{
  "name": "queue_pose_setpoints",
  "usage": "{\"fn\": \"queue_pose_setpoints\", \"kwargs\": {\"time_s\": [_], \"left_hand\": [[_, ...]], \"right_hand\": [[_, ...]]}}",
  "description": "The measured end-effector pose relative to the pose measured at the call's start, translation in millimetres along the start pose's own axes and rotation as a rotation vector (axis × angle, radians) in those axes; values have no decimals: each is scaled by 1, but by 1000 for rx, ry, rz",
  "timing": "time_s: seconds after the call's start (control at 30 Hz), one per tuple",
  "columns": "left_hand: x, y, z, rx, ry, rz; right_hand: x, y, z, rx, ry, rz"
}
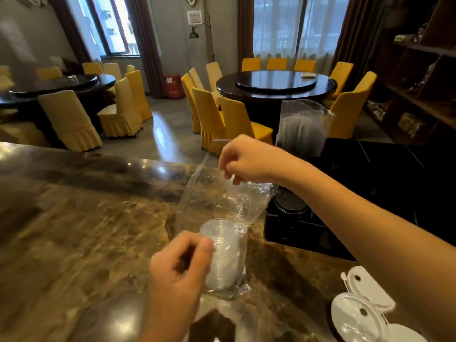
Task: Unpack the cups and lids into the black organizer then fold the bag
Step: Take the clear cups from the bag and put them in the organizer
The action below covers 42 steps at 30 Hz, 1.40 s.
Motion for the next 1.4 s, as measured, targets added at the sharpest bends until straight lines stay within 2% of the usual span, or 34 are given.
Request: {"fn": "queue_pose_setpoints", "kwargs": {"time_s": [0.07,0.13,0.23,0.3,0.4,0.47,0.6,0.67,0.7,0.77,0.9,1.03,1.2,1.4], "left_hand": [[-5,23,40,15,-194,48],[-18,61,72,54,-368,172],[-46,117,92,142,-507,387],[-61,145,87,263,-448,504],[-72,172,63,602,-187,603],[-75,183,50,701,-109,586],[-66,192,34,795,-93,450],[-61,197,32,810,-73,436],[-59,198,31,804,-64,432],[-57,199,29,763,-57,431],[-56,192,26,558,-103,428],[-55,192,24,378,-145,364],[-45,205,29,-82,-225,493],[-23,165,32,-246,-233,407]], "right_hand": [[20,2,-40,-241,242,81],[32,-5,-78,-358,414,87],[47,-12,-116,-430,491,83],[50,-14,-138,-385,559,113],[38,-21,-171,-316,741,104],[32,-23,-187,-316,805,121],[20,-34,-198,-246,840,88],[6,-45,-206,-264,862,83],[0,-49,-209,-233,841,69],[-8,-52,-208,-20,744,18],[-29,-57,-203,274,602,-18],[-56,-76,-219,778,431,-216],[-79,-72,-235,1303,316,-303],[-111,-52,-261,1952,54,-528]]}}
Point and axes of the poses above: each hand's wrist, its own x-axis towards the middle knuckle, its own z-axis out of the back of the hand, y = z × x, the point moved 9 cm from there along x, towards the middle knuckle, and after that the axes turned 14 degrees about -x, right-handed, at the moved point
